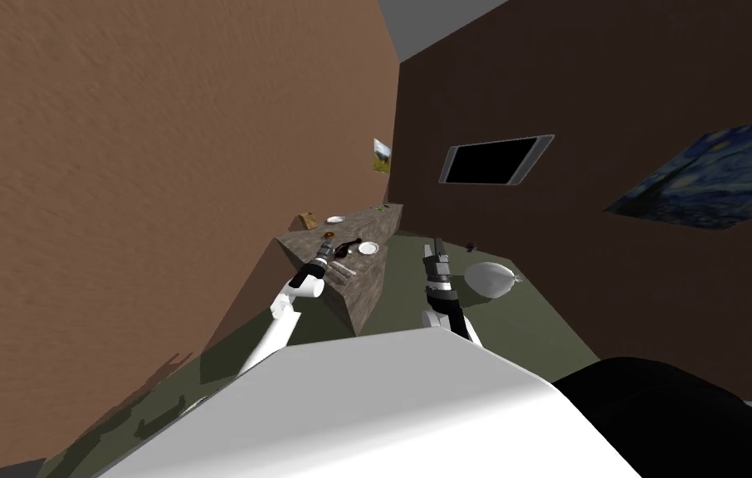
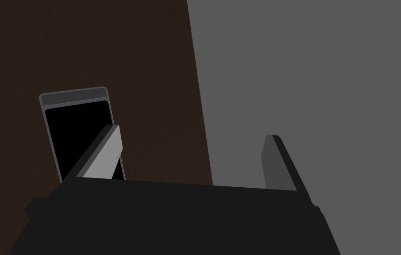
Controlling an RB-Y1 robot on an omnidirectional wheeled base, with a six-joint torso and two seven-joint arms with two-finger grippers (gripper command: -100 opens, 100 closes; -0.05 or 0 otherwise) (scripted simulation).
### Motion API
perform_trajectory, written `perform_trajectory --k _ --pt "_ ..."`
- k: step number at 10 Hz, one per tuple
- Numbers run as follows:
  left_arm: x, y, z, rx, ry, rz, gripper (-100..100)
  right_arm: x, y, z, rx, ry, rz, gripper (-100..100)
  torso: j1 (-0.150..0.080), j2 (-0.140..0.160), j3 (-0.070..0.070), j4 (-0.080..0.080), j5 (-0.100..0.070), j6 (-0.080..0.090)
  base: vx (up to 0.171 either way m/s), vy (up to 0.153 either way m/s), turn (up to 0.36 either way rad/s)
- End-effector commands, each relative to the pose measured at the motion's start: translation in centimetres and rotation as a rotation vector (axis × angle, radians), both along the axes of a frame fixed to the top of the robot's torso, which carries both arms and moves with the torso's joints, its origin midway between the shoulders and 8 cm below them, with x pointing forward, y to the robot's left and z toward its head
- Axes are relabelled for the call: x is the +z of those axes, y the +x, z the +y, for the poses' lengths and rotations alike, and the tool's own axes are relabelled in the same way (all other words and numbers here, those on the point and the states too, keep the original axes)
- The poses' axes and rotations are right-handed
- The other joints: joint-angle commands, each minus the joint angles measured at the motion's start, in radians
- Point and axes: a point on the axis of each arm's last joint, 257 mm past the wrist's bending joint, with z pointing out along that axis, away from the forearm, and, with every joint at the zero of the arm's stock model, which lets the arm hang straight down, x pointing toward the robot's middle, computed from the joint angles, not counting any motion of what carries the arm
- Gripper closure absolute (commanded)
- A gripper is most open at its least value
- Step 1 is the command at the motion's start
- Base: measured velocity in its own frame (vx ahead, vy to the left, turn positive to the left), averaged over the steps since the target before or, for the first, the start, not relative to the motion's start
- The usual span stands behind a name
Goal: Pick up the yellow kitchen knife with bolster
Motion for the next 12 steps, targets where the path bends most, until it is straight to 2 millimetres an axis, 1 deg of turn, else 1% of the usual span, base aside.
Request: perform_trajectory --k 1,2,3,4,5,7,8,10,11,12 --pt "-0.8 0.8 -0.4 -0.008 0.004 0.044 -100 0.0 0.0 0.0 0.000 0.000 0.000 0 0.000 0.000 0.000 0.000 0.000 0.000 -0.022 0.077 -0.107" --pt "-1.4 2.0 -0.6 -0.016 0.004 0.079 -100 0.0 0.0 0.0 0.000 0.000 0.000 0 0.000 0.000 0.000 0.000 0.000 -0.001 -0.042 0.095 -0.164" --pt "-1.4 2.3 -0.9 -0.020 0.008 0.095 -100 0.0 0.0 0.0 0.000 0.000 0.000 0 0.002 0.001 0.001 0.000 0.000 0.000 -0.032 0.092 -0.085" --pt "-1.9 2.3 -0.9 -0.020 0.011 0.114 -100 0.0 0.0 0.0 0.000 0.000 0.000 0 0.001 0.001 0.001 0.000 0.001 -0.001 -0.012 0.045 0.011" --pt "-2.5 3.5 -1.0 -0.026 0.012 0.153 -100 0.0 0.0 0.0 0.000 0.000 0.000 0 -0.001 0.000 0.000 0.000 0.000 -0.001 -0.027 0.070 -0.155" --pt "-2.9 3.7 -1.3 -0.030 0.019 0.182 -100 0.0 0.0 0.0 0.000 0.000 0.000 0 0.001 0.000 0.000 0.000 0.000 -0.001 -0.018 0.059 -0.045" --pt "-3.5 4.8 -1.4 -0.035 0.021 0.225 -100 0.0 0.0 0.0 0.000 0.000 0.000 0 -0.001 0.000 0.000 0.000 0.000 -0.001 -0.030 0.056 -0.148" --pt "-3.8 4.8 -1.6 -0.038 0.027 0.251 -100 0.0 0.0 0.0 0.000 0.000 0.000 0 0.000 0.000 0.000 0.000 0.000 -0.001 -0.019 0.060 -0.050" --pt "-4.4 5.8 -1.6 -0.041 0.029 0.295 -100 0.0 0.0 0.0 0.000 0.000 0.000 0 -0.001 0.000 0.000 0.000 0.000 -0.001 -0.036 0.065 -0.128" --pt "-4.4 5.9 -1.8 -0.044 0.034 0.311 -100 0.0 0.0 0.0 0.000 0.000 0.000 0 0.000 0.001 0.000 0.000 0.000 0.000 -0.032 0.073 -0.115"
